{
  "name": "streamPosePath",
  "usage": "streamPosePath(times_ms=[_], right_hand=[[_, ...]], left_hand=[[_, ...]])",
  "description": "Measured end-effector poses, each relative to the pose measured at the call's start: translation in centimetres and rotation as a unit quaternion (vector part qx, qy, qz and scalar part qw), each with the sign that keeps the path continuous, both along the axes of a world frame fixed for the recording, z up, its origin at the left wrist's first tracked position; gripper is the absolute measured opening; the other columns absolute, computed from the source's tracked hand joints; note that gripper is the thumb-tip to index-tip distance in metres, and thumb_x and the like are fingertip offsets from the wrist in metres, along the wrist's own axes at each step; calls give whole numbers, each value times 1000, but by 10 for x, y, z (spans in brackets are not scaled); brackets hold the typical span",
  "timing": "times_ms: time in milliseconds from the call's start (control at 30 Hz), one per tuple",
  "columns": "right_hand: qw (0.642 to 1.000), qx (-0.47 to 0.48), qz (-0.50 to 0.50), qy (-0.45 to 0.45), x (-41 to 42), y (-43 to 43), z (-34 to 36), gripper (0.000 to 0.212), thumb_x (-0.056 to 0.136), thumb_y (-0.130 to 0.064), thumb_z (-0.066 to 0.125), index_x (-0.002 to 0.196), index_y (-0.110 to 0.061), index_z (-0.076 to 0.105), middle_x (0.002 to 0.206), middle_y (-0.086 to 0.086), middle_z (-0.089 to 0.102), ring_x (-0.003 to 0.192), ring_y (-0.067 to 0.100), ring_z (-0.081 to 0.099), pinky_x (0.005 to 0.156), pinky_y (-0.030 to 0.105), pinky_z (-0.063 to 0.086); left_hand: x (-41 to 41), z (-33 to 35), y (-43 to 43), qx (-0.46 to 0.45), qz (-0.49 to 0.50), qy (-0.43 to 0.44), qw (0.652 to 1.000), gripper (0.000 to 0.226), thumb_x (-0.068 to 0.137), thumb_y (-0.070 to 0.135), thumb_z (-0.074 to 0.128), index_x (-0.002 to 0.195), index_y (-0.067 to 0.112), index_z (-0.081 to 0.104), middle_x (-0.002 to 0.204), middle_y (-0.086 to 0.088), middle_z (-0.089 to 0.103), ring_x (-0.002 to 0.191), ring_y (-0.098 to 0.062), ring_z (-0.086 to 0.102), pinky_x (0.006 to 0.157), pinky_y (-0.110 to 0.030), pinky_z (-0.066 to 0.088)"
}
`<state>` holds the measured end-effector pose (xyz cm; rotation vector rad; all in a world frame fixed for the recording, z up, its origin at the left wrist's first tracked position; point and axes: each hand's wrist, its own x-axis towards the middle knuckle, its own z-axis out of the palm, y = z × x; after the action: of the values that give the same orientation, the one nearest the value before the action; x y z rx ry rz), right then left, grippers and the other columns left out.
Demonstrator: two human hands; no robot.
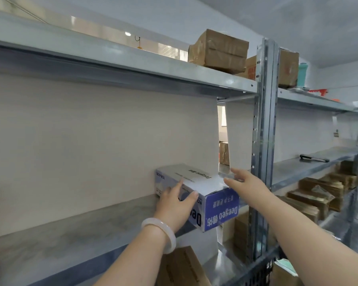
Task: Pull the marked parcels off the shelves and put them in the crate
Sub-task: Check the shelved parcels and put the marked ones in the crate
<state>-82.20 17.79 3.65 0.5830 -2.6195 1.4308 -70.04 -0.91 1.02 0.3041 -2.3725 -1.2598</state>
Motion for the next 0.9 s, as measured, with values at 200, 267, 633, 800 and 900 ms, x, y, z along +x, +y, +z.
streamPosePath(times_ms=[200,267,633,800,900], right_hand=[[962,-126,20,-240,-24,-2,-5,46,87,-39,69,122,-14,53,104,9,68,88,24,70,64,37,55],[946,-151,54,-280,-23,-2,-10,45,82,-42,73,111,-14,54,89,12,73,73,25,74,55,34,56],[896,-241,210,-309,2,28,-1,65,72,-42,73,127,-17,49,117,17,67,101,33,68,89,48,54],[890,-248,241,-298,11,39,1,56,80,-33,70,130,-24,49,119,15,67,102,35,68,95,54,50],[908,-231,246,-249,18,40,-1,53,88,-29,67,136,-30,45,119,10,65,101,33,68,93,54,52]], left_hand=[[-20,5,11,143,7,6,990,68,89,59,55,149,43,26,148,0,42,110,-12,50,82,-27,43],[-24,7,16,146,15,5,989,68,90,56,57,149,41,28,144,1,46,107,-11,53,74,-24,43],[1,1,39,270,-32,102,957,47,90,25,67,125,47,46,124,1,60,89,-15,73,58,-24,55],[13,2,45,236,-57,117,963,44,93,17,64,117,52,51,132,1,55,100,-20,70,62,-26,55],[15,6,49,196,-40,113,973,49,93,13,59,130,44,47,136,2,54,98,-16,69,59,-21,53]])
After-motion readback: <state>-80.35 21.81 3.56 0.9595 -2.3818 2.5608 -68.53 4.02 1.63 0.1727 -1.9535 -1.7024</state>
